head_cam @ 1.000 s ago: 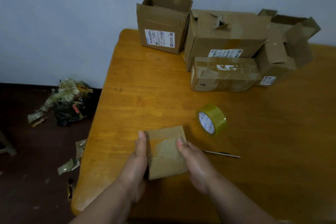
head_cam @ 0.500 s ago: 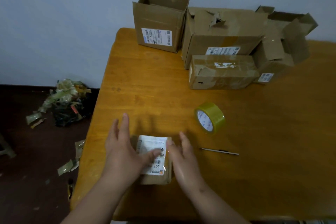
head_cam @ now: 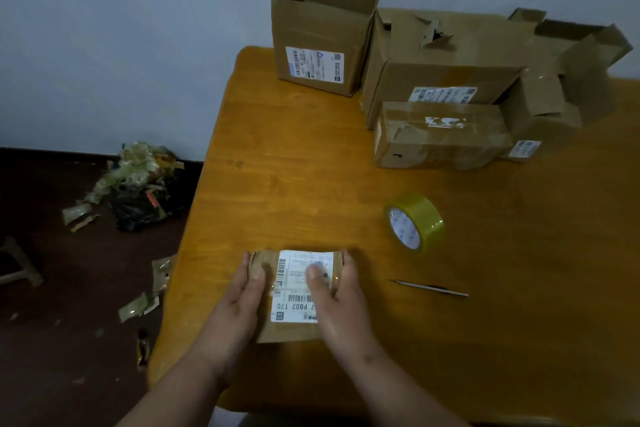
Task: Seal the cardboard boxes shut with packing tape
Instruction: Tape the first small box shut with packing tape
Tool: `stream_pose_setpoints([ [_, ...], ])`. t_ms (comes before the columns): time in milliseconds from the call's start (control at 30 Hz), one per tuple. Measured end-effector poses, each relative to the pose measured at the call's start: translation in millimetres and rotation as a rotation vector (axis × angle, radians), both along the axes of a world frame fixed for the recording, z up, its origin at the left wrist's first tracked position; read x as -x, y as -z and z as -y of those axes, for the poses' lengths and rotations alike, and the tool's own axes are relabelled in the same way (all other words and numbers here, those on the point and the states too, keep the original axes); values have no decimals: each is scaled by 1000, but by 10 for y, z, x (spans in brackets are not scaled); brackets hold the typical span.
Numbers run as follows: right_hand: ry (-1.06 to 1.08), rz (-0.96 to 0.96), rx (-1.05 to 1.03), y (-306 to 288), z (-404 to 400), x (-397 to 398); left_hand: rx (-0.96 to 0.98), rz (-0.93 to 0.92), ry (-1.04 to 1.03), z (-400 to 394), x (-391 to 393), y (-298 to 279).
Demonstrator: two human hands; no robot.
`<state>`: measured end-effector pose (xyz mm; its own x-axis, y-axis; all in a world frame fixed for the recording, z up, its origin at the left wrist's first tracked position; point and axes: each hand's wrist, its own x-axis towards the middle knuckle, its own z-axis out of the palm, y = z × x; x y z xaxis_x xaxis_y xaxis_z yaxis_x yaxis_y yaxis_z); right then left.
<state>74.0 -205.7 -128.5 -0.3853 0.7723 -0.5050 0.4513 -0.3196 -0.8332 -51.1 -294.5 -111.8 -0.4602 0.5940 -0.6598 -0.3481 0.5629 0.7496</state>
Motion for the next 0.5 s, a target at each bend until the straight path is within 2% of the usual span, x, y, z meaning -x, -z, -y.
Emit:
stream_pose_setpoints([
  [67, -36, -1, -8, 2, -12, -19, -4, -10, 21, -15, -17, -18],
  [167, -74, -9, 36, 4, -102, -134, -7, 60, -72, 44, 40, 72],
  [300, 128, -102, 357, 8, -103, -211, 47, 155, -216, -9, -28, 41],
  [400, 152, -62, 535, -71, -140, -181, 133, 226, -109, -50, -24, -5],
  [433, 176, -127, 597, -118, -193, -192, 137, 261, -114, -65, 7, -21],
  [500, 240, -309, 639, -216, -358, -238, 24, 365, -154, -78, 95, -91],
])
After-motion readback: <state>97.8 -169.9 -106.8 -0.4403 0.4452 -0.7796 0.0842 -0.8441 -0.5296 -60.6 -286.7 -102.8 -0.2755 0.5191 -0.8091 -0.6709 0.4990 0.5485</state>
